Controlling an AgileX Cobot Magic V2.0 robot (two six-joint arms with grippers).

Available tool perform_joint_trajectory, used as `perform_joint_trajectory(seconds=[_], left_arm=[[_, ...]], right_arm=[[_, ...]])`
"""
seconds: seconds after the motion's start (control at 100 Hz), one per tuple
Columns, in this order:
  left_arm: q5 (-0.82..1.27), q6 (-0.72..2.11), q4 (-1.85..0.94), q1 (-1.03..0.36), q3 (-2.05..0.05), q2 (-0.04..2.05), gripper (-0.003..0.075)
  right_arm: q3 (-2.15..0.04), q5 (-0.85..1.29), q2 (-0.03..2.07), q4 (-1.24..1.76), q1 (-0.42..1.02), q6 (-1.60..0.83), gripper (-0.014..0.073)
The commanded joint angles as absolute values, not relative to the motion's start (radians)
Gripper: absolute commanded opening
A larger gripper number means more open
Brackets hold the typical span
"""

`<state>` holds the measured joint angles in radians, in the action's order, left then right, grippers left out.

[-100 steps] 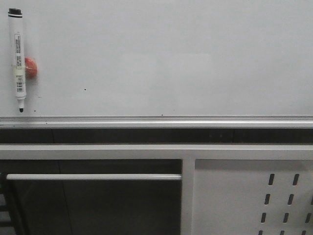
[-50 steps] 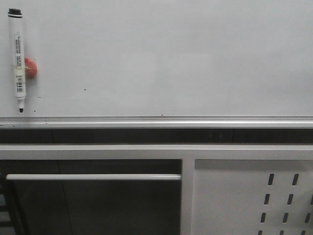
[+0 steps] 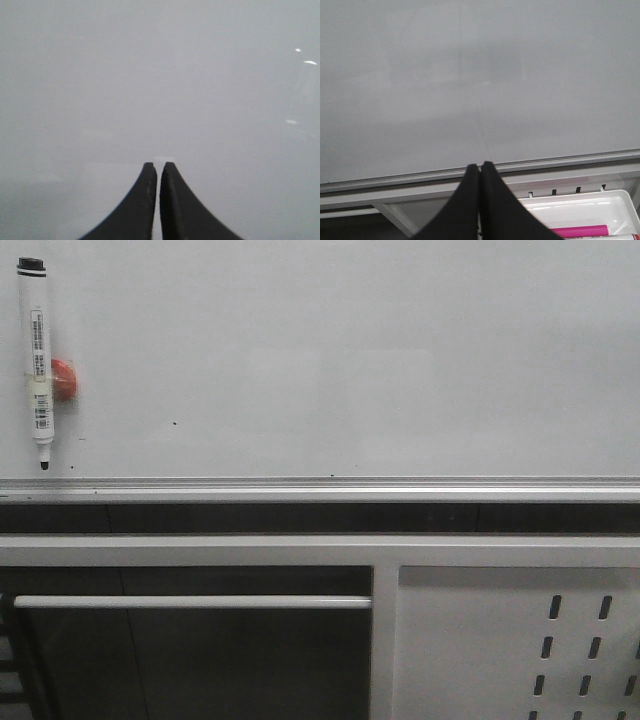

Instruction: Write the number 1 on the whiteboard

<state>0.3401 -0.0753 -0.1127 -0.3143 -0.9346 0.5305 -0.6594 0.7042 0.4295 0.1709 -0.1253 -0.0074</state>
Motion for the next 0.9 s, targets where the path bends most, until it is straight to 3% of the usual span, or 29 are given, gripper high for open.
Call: perform_joint_trajectory(seconds=[0.0,0.24,0.51,0.6,0.7,0.89], left_arm=[[0.246,-0.056,-0.092,-0.339,-0.966,0.594,-0.0018],[0.207,-0.022,-0.080,-0.339,-0.878,0.739,0.0001],[0.166,0.026,-0.082,-0.339,-0.680,0.756,0.0313],[0.149,0.025,-0.112,-0.339,-0.614,0.756,0.0366],[0.000,0.025,-0.110,-0.350,-0.525,0.756,0.0367],[-0.486,0.025,-0.007,-0.423,-0.305,0.756,0.0363]], right_arm=[[-0.693,0.605,0.453,0.180,-0.130,-0.011,-0.0071],[-0.693,0.531,0.468,0.180,-0.125,-0.012,-0.0071],[-0.691,0.507,0.470,0.180,-0.033,-0.012,-0.0071],[-0.691,0.516,0.470,0.180,-0.028,-0.012,-0.0071],[-0.691,0.517,0.470,0.180,-0.028,-0.012,-0.0071],[-0.691,0.537,0.470,0.180,-0.028,-0.012,-0.0071]])
